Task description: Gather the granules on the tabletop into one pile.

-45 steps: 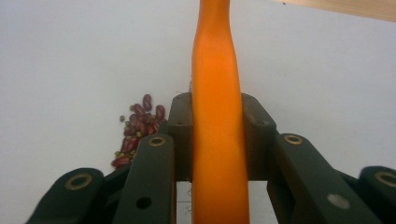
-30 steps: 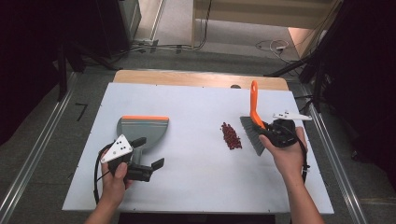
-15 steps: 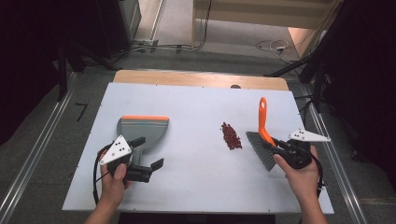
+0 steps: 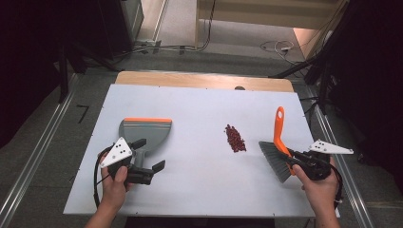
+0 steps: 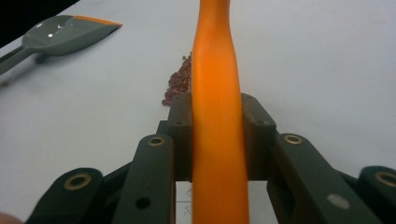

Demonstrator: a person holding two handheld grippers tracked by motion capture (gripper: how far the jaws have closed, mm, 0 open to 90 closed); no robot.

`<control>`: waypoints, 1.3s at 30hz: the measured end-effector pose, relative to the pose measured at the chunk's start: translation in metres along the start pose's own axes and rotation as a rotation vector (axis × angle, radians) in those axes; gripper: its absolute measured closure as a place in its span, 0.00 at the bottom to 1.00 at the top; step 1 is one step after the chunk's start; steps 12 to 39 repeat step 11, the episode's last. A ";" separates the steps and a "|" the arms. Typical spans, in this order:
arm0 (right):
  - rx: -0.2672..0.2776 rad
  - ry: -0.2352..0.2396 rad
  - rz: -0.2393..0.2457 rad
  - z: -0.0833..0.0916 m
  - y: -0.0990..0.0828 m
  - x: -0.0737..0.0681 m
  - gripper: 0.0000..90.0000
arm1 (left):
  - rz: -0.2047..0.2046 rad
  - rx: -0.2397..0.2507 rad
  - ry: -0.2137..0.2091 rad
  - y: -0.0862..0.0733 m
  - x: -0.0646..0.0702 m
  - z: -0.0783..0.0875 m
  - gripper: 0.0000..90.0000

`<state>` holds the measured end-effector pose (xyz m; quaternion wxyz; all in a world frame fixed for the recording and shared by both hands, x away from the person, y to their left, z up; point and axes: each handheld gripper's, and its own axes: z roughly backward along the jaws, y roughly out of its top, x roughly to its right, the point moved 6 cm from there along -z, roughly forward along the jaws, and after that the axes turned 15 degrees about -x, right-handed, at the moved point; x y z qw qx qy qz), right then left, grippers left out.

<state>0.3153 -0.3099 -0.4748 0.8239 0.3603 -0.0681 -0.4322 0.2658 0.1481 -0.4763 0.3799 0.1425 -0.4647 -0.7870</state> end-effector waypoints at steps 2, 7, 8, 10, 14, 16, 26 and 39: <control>-0.004 0.004 -0.005 -0.002 -0.002 0.003 0.76 | 0.002 -0.001 -0.002 0.000 0.000 0.000 0.00; -0.008 0.001 -0.005 -0.004 -0.002 0.003 0.76 | 0.005 -0.003 -0.003 -0.001 -0.001 -0.001 0.00; -0.005 -0.001 -0.007 -0.003 -0.001 0.003 0.76 | 0.006 -0.004 -0.005 -0.001 -0.001 -0.001 0.00; -0.003 -0.002 -0.015 -0.003 -0.001 0.004 0.76 | 0.008 -0.005 -0.007 -0.001 -0.002 -0.002 0.00; 0.000 -0.001 -0.017 -0.003 0.000 0.004 0.76 | 0.010 -0.007 -0.006 -0.001 -0.002 -0.001 0.00; 0.000 -0.001 -0.017 -0.003 0.000 0.004 0.76 | 0.010 -0.007 -0.006 -0.001 -0.002 -0.001 0.00; 0.000 -0.001 -0.017 -0.003 0.000 0.004 0.76 | 0.010 -0.007 -0.006 -0.001 -0.002 -0.001 0.00; 0.000 -0.001 -0.017 -0.003 0.000 0.004 0.76 | 0.010 -0.007 -0.006 -0.001 -0.002 -0.001 0.00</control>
